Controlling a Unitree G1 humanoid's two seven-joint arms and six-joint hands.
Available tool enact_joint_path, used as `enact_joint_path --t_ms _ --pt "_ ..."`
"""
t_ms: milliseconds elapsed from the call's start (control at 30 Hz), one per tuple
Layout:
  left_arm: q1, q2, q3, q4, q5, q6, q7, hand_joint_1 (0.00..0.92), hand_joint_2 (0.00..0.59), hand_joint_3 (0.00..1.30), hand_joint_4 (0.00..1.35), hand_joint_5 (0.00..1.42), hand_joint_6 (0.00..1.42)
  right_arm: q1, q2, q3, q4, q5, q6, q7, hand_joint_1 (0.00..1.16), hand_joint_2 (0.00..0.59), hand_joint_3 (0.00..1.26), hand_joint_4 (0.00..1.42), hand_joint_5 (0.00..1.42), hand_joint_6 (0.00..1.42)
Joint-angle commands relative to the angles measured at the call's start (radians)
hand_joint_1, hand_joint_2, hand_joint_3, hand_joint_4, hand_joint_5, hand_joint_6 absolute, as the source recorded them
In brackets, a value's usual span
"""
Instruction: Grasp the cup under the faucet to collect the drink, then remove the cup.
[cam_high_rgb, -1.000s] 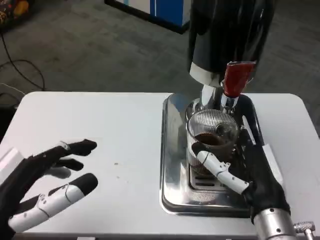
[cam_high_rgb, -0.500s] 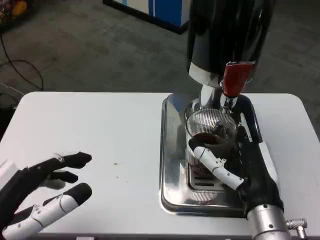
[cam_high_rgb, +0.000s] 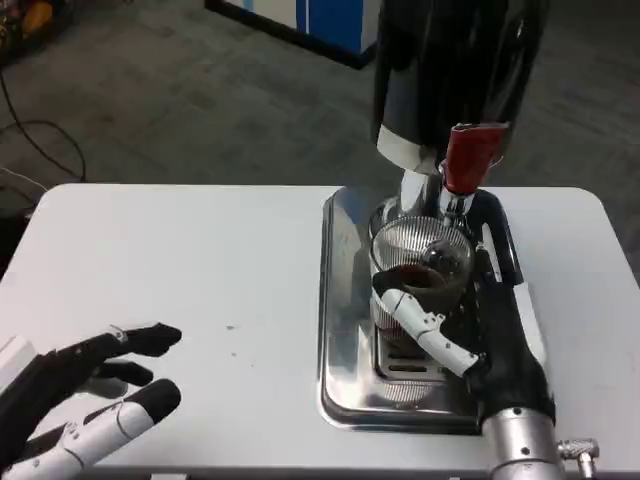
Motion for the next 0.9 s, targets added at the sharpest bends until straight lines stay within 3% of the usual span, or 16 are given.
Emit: enact_joint_path --t_ms 33,433,900 --pt "0.012 0.016 0.005 -0.007 -0.009 0.009 -0.017 0.078 0.123 0.30 0.25 0.33 0.35 -0.012 0.007 0.012 0.022 -0.013 -0.018 -0.014 0.64 0.190 0.01 0.06 0.15 0.01" --pt "0.011 0.022 0.010 0.000 -0.013 0.013 -0.029 0.077 0.124 0.31 0.25 0.33 0.34 -0.019 0.011 0.016 0.052 -0.027 -0.019 -0.050 0.67 0.186 0.04 0.11 0.21 0.07" --pt "0.003 0.029 0.009 0.009 -0.013 0.012 -0.031 0.042 0.113 0.31 0.25 0.33 0.33 -0.021 0.021 0.027 0.083 -0.079 -0.031 -0.136 0.73 0.191 0.19 0.32 0.44 0.25"
